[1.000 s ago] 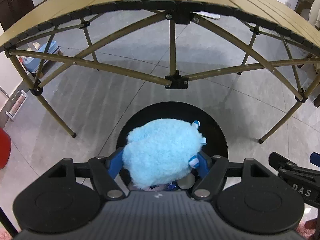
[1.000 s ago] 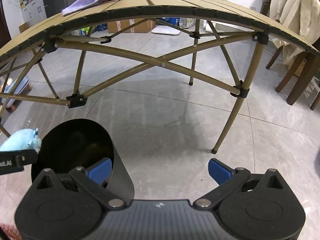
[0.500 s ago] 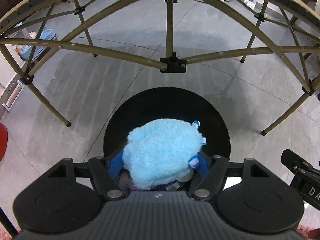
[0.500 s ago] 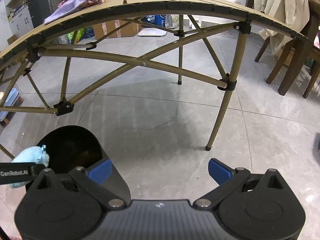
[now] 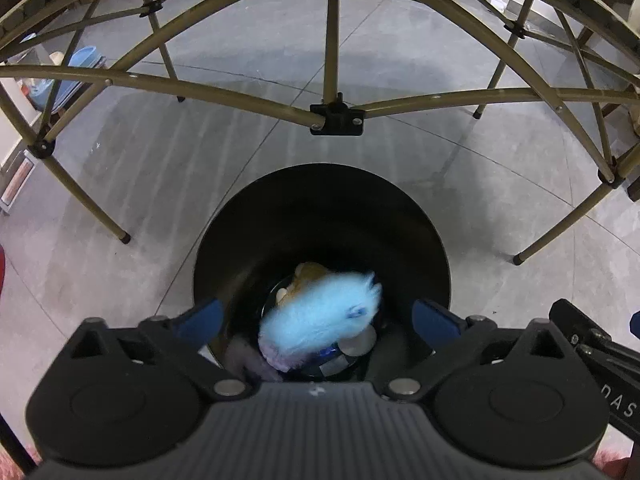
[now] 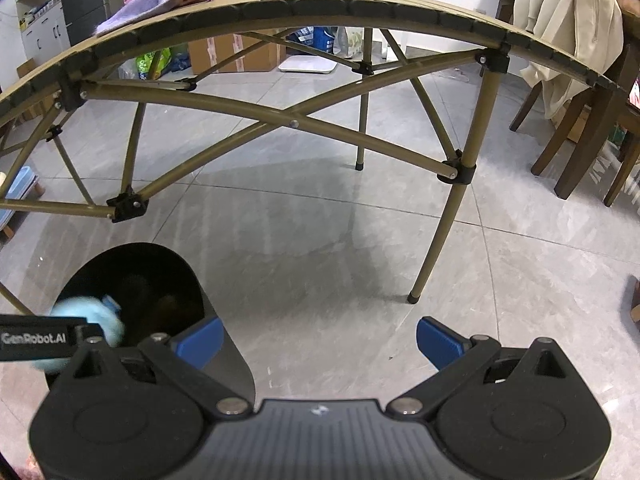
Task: Collect trash
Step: 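Raise both open grippers from the bin back toward the table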
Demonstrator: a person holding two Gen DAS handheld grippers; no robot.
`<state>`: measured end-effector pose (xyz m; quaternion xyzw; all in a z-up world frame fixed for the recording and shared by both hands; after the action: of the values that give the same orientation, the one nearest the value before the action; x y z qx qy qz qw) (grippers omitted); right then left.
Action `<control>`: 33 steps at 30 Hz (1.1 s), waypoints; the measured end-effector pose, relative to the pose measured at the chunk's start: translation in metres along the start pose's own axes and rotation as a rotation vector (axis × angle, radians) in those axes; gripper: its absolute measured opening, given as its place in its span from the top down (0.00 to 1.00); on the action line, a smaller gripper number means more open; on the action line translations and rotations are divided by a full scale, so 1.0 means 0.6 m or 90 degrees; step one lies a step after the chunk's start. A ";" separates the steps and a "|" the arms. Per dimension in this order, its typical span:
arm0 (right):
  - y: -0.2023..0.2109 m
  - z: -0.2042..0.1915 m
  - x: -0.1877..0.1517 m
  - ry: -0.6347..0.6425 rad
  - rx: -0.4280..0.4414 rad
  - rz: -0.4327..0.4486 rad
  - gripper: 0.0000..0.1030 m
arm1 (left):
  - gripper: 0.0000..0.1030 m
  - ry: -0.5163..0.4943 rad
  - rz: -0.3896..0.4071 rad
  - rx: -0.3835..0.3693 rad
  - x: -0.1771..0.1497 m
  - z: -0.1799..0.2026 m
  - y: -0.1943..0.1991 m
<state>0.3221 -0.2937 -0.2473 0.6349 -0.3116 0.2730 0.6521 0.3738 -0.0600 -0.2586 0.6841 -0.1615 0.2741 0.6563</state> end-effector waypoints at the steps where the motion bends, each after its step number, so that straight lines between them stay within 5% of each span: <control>1: 0.000 0.000 0.001 0.000 0.000 0.001 0.00 | 0.00 -0.001 -0.001 0.003 0.000 -0.001 0.000; 17: 0.001 -0.004 0.001 0.003 0.003 0.002 0.00 | 0.00 -0.001 0.000 0.003 0.003 -0.004 0.006; 33: 0.031 -0.004 0.029 0.000 0.028 0.059 0.00 | 0.00 0.004 0.094 -0.015 0.028 -0.020 0.065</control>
<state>0.3195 -0.2908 -0.2220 0.6343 -0.3346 0.3095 0.6244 0.3625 -0.0493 -0.2172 0.6615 -0.2126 0.3218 0.6431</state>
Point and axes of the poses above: each gripper's, at about its wrist camera, not at the fingertips, and y roughly against the way its jaws point, z to its right, x to its top, the point moved 5 cm from there along -y, roughly the way its jaws point, and after that the axes turned 12 degrees about z, right-handed, at the moved point
